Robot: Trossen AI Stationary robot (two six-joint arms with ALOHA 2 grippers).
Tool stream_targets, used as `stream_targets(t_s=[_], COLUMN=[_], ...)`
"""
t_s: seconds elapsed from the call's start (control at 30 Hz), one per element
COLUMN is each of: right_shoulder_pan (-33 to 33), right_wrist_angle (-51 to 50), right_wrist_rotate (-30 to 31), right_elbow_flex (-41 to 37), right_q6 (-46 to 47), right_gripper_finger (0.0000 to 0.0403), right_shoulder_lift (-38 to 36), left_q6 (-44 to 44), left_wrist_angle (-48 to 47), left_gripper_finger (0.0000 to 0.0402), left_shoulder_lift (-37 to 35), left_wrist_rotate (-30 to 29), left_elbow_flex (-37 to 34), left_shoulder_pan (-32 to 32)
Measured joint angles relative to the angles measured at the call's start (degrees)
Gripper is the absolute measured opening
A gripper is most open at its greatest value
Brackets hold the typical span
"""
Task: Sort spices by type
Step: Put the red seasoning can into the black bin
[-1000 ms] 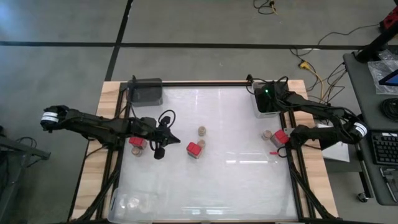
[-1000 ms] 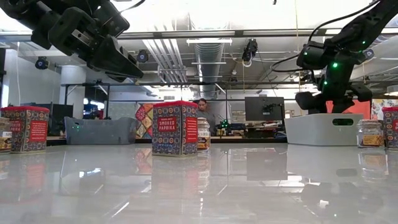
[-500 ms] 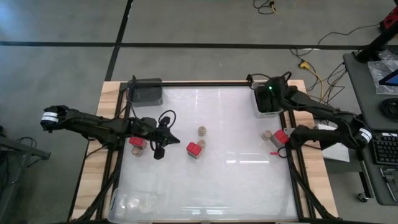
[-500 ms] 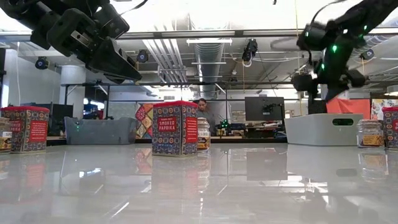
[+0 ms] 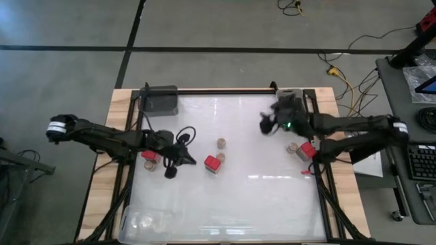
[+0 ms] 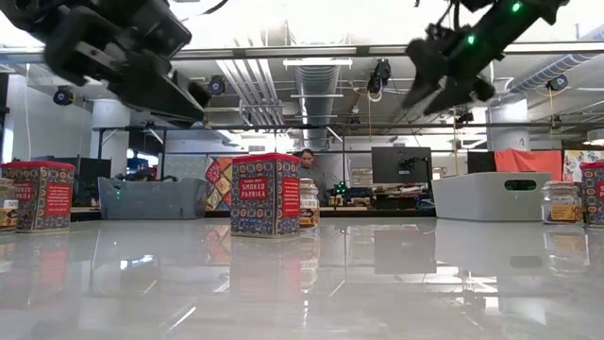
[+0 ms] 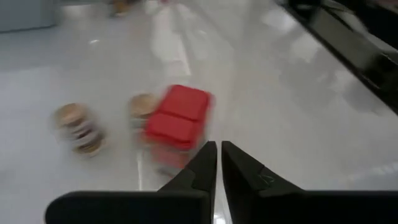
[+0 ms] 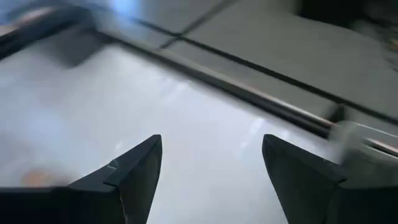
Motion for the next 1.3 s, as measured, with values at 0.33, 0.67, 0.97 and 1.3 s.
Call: stream_targets(t_s=[0.33,0.67,0.97,1.3], right_shoulder_pan=[17.5,24.2,28.3,29.1], right_wrist_angle=[5.9,5.4,5.5,5.3], right_wrist_rotate=[3.6,4.6,4.6,4.6], right_elbow_flex=[3.3,9.0,12.0,12.2], right_q6=[-1.2,-1.1,-1.0,-0.5], right_gripper_finger=[0.0279,0.0277,0.0278,0.0272], right_shoulder_lift=[7.3,13.0,17.7,18.9], left_q6=[6.7,15.6,19.4,19.5], left_wrist_angle=[-6.4,-14.6,-19.2,-19.2], left_gripper_finger=[0.0155,0.03,0.0303,0.029], left_shoulder_lift=[7.0,20.2,28.5,32.7], left_wrist_rotate=[1.7,1.6,1.7,1.3], left_elbow_flex=[8.4,20.6,27.0,28.5], left_shoulder_pan=[-0.3,1.8,2.5,2.6])
